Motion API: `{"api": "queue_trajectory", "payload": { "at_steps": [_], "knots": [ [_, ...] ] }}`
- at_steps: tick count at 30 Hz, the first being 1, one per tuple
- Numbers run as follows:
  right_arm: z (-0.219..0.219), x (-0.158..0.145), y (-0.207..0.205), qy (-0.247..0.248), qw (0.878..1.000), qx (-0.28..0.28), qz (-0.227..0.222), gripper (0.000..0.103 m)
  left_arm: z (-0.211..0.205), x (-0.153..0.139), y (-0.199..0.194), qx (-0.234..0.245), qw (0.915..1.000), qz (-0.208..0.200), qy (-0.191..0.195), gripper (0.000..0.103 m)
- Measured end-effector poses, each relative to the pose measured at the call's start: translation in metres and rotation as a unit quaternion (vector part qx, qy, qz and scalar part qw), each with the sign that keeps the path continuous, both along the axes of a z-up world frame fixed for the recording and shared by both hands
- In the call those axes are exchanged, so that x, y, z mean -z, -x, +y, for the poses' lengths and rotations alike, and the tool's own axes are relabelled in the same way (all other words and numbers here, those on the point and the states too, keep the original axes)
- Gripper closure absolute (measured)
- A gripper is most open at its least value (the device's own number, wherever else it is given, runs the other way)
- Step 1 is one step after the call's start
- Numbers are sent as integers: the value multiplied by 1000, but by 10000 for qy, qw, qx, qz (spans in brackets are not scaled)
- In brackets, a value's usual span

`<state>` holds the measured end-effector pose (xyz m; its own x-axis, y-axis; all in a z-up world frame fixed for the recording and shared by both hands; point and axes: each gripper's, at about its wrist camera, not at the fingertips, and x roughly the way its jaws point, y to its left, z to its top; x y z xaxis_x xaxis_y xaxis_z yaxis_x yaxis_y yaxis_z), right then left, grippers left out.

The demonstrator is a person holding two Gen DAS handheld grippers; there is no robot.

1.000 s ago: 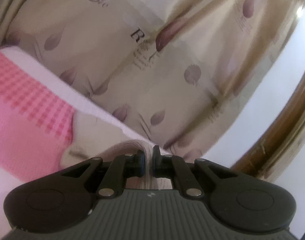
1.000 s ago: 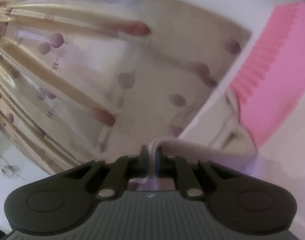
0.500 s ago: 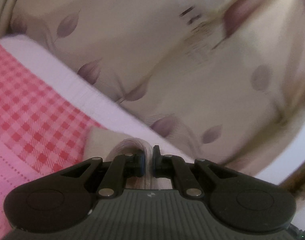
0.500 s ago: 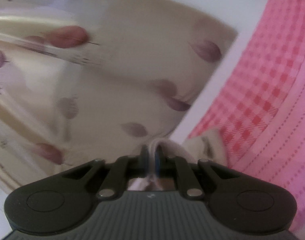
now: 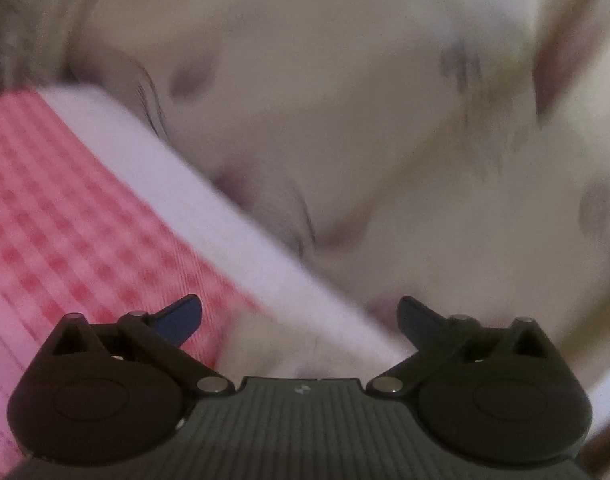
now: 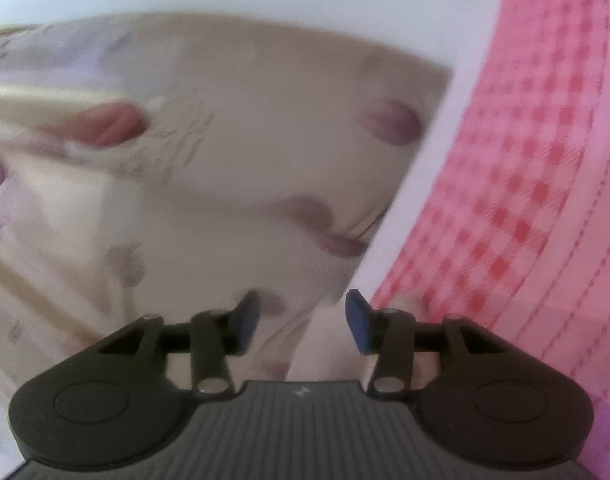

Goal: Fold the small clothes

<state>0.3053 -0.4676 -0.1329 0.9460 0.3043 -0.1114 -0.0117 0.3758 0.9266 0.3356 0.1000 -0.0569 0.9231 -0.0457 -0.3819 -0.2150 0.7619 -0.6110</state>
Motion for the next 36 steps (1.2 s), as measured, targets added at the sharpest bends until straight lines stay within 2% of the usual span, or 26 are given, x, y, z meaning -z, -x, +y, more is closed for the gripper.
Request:
{"api": "queue_trajectory", "payload": {
  "at_steps": [2,4,6,9,11,13,14,15,16,17,18,19,20,21,23,25,27,29,31,33,36],
  "knots": [
    [17,-8,5,436,9978,-503,2,56,9,-7,1,113,9998,24,147,1],
    [47,-17,3,1274,9851,-1136,208,56,10,-12,7,174,9998,16,91,1],
    [80,-22,-4,2022,9626,-1771,338,56,5,-16,14,420,9990,40,-123,1],
    [127,-24,-25,3017,9192,-2456,615,57,-13,-18,25,844,9944,41,-636,1],
    [150,-24,-44,3389,8984,-2708,688,57,-26,-17,33,1210,9879,87,-967,1],
    [166,-28,-70,3685,8836,-2800,708,57,-37,-12,39,1503,9816,151,-1166,1],
    [168,-29,-83,3709,8833,-2778,712,57,-42,-11,42,1633,9782,179,-1273,1],
    [167,-32,-98,3718,8894,-2552,749,58,-45,-9,44,1722,9759,197,-1324,1],
    [162,-34,-112,3595,9030,-2219,775,57,-48,-7,45,1805,9741,220,-1341,1],
    [151,-34,-121,3175,9275,-1846,699,57,-51,-5,46,1877,9727,250,-1339,1],
    [137,-33,-125,2532,9535,-1522,598,57,-52,-3,48,1941,9716,274,-1328,1],
    [126,-31,-122,1907,9716,-1306,501,56,-55,-2,48,2045,9695,306,-1317,1],
    [122,-31,-115,1530,9798,-1254,302,56,-57,0,48,2191,9660,365,-1324,1],
    [122,-32,-107,1428,9813,-1286,51,56,-63,2,47,2402,9603,442,-1350,1],
    [129,-37,-83,1821,9736,-1356,-223,56,-71,7,45,2707,9513,446,-1407,1],
    [135,-34,-54,2110,9647,-1541,-336,56,-82,10,40,2752,9480,443,-1534,1],
    [139,-31,-30,2505,9550,-1563,-289,56,-86,13,28,2686,9505,513,-1473,1],
    [149,-27,-12,3230,9340,-1521,-142,56,-88,15,12,2502,9552,632,-1449,1],
    [158,-21,1,3739,9151,-1509,-67,53,-87,17,-5,2152,9582,817,-1700,2],
    [165,-13,2,4041,9013,-1551,200,45,-80,18,-13,1730,9606,963,-1949,3],
    [165,5,1,3971,9034,-1594,276,40,-57,25,-8,1410,9668,1124,-1810,3]
  ]
}}
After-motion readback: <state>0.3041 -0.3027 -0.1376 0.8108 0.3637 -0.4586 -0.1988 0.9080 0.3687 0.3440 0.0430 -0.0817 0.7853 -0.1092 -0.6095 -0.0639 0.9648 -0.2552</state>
